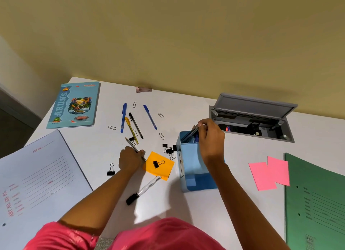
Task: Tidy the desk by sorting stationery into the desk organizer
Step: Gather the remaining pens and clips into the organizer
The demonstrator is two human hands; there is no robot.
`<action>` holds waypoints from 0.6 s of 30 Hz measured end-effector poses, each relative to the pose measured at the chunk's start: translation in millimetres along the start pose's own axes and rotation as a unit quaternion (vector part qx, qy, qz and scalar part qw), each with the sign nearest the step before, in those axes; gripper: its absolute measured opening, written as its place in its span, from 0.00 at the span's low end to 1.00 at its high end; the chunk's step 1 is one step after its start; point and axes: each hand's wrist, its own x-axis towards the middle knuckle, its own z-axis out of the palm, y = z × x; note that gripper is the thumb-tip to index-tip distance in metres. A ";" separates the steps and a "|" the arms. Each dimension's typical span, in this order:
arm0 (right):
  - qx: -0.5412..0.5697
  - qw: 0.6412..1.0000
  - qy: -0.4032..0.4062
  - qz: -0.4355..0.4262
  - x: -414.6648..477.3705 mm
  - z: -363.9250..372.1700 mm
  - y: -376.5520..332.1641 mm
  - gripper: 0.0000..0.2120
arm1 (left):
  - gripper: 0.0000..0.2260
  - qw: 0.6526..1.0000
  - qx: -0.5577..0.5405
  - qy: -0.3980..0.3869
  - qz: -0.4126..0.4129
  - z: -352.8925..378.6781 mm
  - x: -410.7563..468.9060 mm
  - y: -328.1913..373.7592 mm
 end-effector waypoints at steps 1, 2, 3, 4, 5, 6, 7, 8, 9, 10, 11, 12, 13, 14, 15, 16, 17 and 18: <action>0.002 1.000 0.004 0.000 -0.1 -0.9 -0.1 0.09 | 0.21 1.000 0.002 -0.003 -0.007 0.8 1.8 -1.1; 0.005 1.000 0.009 0.000 -0.5 -2.0 0.2 0.09 | 0.21 1.000 0.004 -0.001 -0.011 1.3 2.7 -1.4; 0.007 1.000 0.014 0.000 -1.0 -3.2 0.8 0.09 | 0.20 1.000 0.008 0.005 -0.013 1.3 2.4 -0.5; 0.008 1.000 0.019 0.002 -1.7 -4.7 1.5 0.08 | 0.20 1.000 0.014 0.013 -0.015 0.9 1.2 1.2; 0.010 1.000 0.024 0.001 -2.5 -5.8 3.2 0.08 | 0.18 0.999 0.019 0.023 -0.018 -0.7 -2.7 4.4; 0.015 0.999 0.032 -0.008 -4.1 -7.3 4.4 0.08 | 0.16 0.999 0.021 0.029 -0.024 -1.7 -5.7 6.8; 0.023 0.998 0.044 -0.030 -5.9 -8.7 5.2 0.08 | 0.14 0.999 0.016 0.031 -0.033 -3.2 -9.3 8.8; 0.031 0.996 0.060 -0.065 -8.1 -10.2 5.5 0.07 | 0.11 0.999 0.009 0.029 -0.041 -4.4 -11.5 9.7; 0.035 0.991 0.077 -0.105 -10.3 -11.0 6.0 0.07 | 0.10 0.999 0.000 0.023 -0.048 -6.3 -13.6 9.4; 0.030 0.985 0.093 -0.140 -12.8 -11.3 6.4 0.08 | 0.09 0.998 -0.010 0.017 -0.051 -8.5 -15.1 8.2; 0.018 0.979 0.110 -0.169 -15.1 -10.8 7.0 0.09 | 0.09 0.998 -0.023 0.011 -0.054 -11.2 -16.9 6.5; 0.004 0.973 0.123 -0.192 -17.4 -9.4 7.1 0.09 | 0.09 0.998 -0.035 0.008 -0.052 -14.0 -19.4 4.8; -0.006 0.969 0.132 -0.209 -19.8 -7.5 6.7 0.09 | 0.12 0.998 -0.045 0.009 -0.048 -16.5 -22.6 2.7; -0.006 0.967 0.132 -0.218 -22.8 -4.9 5.6 0.08 | 0.15 0.998 -0.046 0.013 -0.038 -19.2 -26.8 1.1; 0.003 0.968 0.125 -0.219 -26.4 -2.2 3.7 0.07 | 0.17 0.999 -0.043 0.019 -0.019 -21.6 -32.3 0.4; 0.022 0.971 0.110 -0.213 -30.9 1.0 1.5 0.05 | 0.18 0.999 -0.043 0.022 0.009 -24.2 -39.4 0.9; 0.047 0.975 0.089 -0.200 -35.8 3.7 -1.3 0.04 | 0.19 0.998 -0.046 0.023 0.046 -25.7 -47.5 1.5; 0.073 0.979 0.064 -0.181 -40.5 6.4 -4.7 0.04 | 0.17 0.995 -0.051 0.024 0.083 -26.9 -56.5 3.1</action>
